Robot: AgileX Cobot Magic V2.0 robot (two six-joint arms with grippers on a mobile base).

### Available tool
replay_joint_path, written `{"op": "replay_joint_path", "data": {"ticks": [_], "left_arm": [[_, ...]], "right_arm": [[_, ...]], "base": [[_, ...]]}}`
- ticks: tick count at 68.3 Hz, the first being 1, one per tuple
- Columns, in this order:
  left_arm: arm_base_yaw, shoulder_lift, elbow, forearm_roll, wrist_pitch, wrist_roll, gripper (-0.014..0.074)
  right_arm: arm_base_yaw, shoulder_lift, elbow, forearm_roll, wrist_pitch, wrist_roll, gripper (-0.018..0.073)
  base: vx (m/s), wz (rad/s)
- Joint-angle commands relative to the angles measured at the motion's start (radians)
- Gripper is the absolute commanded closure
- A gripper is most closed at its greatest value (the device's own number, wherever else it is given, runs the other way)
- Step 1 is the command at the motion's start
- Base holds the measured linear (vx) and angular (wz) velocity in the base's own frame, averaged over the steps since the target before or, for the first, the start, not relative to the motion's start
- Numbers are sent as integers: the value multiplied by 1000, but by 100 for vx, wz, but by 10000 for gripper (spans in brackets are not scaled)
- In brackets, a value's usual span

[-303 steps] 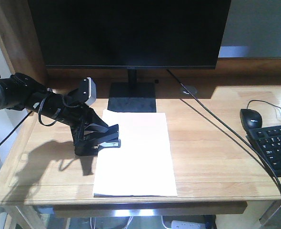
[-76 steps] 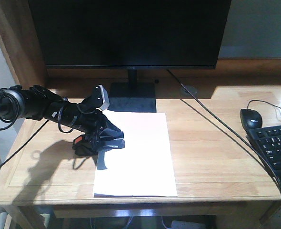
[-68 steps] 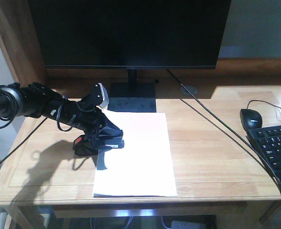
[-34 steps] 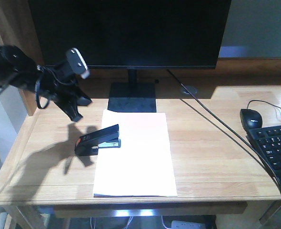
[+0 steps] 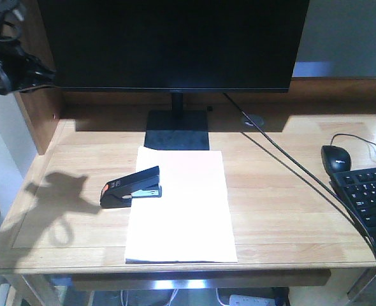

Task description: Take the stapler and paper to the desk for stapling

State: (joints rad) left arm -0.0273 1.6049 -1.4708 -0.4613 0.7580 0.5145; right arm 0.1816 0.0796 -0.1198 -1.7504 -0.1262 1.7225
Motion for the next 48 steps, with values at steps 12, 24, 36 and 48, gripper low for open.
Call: {"op": "replay_joint_path", "data": {"ticks": [12,24,36,48], "left_arm": [[62,-194,64,89,-89,-229,603],[61,-399,271,116,-234,-250,603],[61,-623,505,117,-381,-247,603],[61,-823,695,117,-453,-233,603]], "right_arm": [[-6,13,-26,-42,22,-1,-33],[-6,13,-26,-42,22,-1,-33],[-6,13,-26,-42,22,-1,-33],[-6,13,-26,-42,22,-1,-33]], "base": [[0,0],[0,0],[0,0],[0,0]]}}
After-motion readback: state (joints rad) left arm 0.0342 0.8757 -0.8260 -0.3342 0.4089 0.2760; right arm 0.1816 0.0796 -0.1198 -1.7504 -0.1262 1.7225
